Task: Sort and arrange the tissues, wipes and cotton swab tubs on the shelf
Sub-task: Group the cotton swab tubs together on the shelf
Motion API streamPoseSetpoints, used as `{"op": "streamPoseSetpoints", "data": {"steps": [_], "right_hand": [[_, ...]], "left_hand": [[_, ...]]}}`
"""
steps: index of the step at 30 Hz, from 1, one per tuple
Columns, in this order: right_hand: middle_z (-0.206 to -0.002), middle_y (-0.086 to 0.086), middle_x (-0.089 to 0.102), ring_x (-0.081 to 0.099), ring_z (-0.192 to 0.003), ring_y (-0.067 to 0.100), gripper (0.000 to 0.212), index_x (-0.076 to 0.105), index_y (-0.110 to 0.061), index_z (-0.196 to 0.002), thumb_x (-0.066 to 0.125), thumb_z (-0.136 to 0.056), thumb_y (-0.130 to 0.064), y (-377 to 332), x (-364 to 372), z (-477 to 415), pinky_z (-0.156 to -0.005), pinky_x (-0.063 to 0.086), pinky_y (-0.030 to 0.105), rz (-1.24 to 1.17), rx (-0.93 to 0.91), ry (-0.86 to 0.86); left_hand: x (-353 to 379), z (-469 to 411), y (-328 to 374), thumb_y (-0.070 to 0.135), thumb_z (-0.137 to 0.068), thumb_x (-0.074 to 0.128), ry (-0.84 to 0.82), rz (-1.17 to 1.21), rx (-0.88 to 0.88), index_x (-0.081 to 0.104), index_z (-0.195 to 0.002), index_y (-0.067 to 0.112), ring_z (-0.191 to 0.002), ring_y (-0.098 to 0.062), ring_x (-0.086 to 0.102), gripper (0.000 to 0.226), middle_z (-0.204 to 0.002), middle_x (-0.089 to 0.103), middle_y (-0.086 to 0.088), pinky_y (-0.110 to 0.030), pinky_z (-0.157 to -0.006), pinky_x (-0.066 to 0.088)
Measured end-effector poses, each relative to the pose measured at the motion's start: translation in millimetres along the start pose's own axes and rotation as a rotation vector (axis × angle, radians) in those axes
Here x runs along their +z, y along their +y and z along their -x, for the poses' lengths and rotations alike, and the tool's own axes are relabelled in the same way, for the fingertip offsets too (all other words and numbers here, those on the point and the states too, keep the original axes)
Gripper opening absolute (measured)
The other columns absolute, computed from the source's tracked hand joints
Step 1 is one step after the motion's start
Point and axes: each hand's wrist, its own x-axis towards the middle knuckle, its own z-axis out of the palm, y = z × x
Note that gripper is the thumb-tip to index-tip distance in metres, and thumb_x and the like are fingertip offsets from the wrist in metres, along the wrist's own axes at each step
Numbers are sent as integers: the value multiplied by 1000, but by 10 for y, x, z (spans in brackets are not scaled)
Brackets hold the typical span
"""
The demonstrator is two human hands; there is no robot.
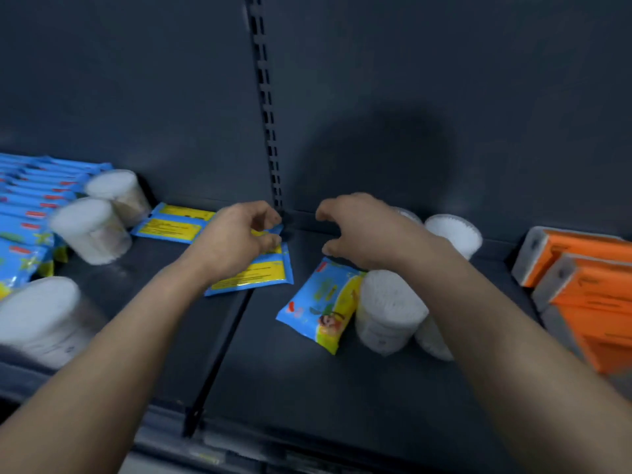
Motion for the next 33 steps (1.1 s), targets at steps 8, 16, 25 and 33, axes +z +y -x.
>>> {"op": "streamPoseSetpoints", "data": {"steps": [8, 16, 25, 33], "right_hand": [[-119, 10, 57, 55, -105, 27, 39, 53, -12, -122, 62, -85, -18, -554, 286, -275, -81, 49, 34, 44, 134, -154], [-110, 10, 61, 57, -102, 31, 29, 57, -11, -112, 57, -85, -20, -841, 568, -497, -76, 46, 32, 31, 228, -92], [-116, 10, 62, 60, -104, 27, 53, 54, -9, -121, 74, -76, -28, -722, 631, -510, -78, 49, 29, 140, 360, -484], [-152, 4, 22, 37, -133, 30, 101, 20, -34, -147, 80, -68, -12, -418, 673, -347, -100, 45, 43, 270, 360, -720]], "left_hand": [[-403, 83, -660, 15, -81, 67, -138, -45, 37, 63, -103, 17, -95, -13, 57, 23, -100, 63, 7, -21, -78, 41], [-628, -24, -1072, 13, -81, 67, -150, -105, 102, 63, -105, 12, -91, -12, 55, 24, -99, 60, 4, -22, -77, 39], [-314, -36, -905, 39, -76, 72, -429, -318, 132, 46, -133, 18, -118, -20, 48, 66, -133, 49, -2, -30, -94, 42], [-146, -110, -816, 40, -70, 75, -473, -498, 157, 48, -128, 18, -112, -22, 48, 68, -123, 49, -2, -31, -87, 44]]}}
